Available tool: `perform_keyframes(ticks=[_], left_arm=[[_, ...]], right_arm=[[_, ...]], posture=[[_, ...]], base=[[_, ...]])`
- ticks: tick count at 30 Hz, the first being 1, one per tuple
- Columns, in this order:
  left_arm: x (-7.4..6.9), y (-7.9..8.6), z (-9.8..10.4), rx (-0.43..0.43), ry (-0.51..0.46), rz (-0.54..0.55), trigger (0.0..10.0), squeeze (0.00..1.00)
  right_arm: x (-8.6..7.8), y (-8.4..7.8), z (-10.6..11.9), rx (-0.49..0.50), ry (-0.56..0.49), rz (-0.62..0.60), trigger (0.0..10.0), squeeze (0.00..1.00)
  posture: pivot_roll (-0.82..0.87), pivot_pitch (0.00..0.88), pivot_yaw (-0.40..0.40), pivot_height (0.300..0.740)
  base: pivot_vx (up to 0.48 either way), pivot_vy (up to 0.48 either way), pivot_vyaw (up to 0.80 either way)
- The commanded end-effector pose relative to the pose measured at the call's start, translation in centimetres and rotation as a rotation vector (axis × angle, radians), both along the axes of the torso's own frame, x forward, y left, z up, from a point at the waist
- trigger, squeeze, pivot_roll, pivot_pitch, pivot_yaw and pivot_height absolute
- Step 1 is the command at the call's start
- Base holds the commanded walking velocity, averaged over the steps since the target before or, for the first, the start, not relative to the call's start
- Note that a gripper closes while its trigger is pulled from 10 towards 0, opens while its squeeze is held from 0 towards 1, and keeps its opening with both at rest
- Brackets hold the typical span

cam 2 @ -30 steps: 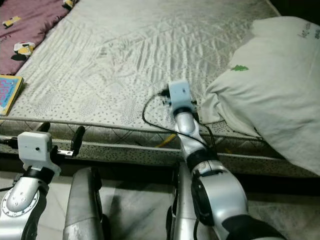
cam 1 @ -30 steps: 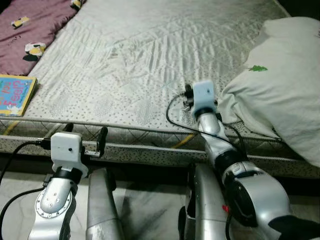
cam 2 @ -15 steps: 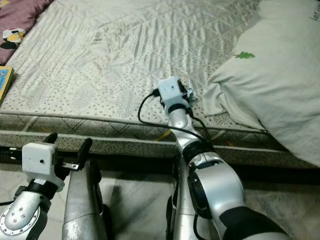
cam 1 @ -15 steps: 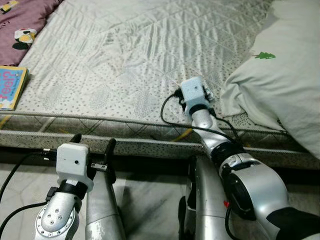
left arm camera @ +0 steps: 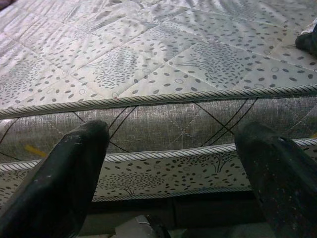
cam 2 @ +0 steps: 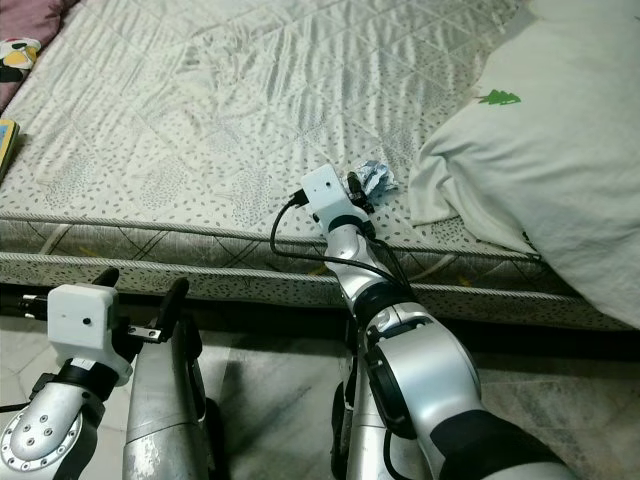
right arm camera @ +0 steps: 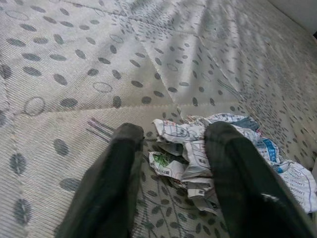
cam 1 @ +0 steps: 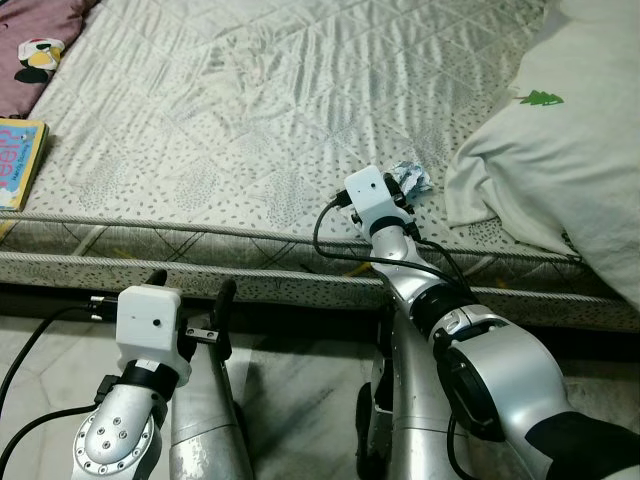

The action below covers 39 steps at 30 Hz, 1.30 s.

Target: Clean up the room

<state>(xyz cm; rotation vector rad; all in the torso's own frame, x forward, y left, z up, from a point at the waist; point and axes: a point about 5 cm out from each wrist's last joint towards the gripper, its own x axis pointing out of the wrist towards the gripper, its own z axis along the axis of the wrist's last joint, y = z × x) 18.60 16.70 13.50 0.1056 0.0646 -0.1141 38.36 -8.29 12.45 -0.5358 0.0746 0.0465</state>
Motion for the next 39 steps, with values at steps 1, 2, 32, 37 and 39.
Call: perform_keyframes(ticks=[1,2,32,37,39], left_arm=[[-0.2,0.2,-0.1,0.013,0.017,0.019,10.0,0.0],[-0.1,0.2,-0.1,0.016,0.018,0.02,10.0,0.0],[1.7,0.4,-0.7,0.038,0.005,0.043,10.0,0.0],[2.4,0.6,-0.8,0.035,-0.007,0.053,10.0,0.0],[2.8,0.8,-1.0,0.017,-0.014,0.072,10.0,0.0]], right_arm=[[-0.2,-0.2,-0.5,-0.001,0.025,-0.023,0.0,0.0],[-0.2,-0.3,-0.5,-0.006,0.025,-0.03,0.0,0.0],[0.1,-2.2,-0.6,0.016,0.039,-0.086,0.0,0.0],[0.2,-3.1,-0.3,0.085,0.016,-0.093,0.0,0.0],[0.2,-3.8,-0.2,0.141,-0.009,-0.091,0.0,0.0]], posture=[[0.2,0.245,-0.019,0.465],[0.2,0.244,-0.018,0.465],[0.18,0.181,-0.026,0.465],[0.16,0.145,-0.03,0.465],[0.15,0.129,-0.031,0.465]], base=[[0.0,0.0,0.0],[0.0,0.0,0.0],[0.0,0.0,0.0],[0.0,0.0,0.0],[0.0,0.0,0.0]])
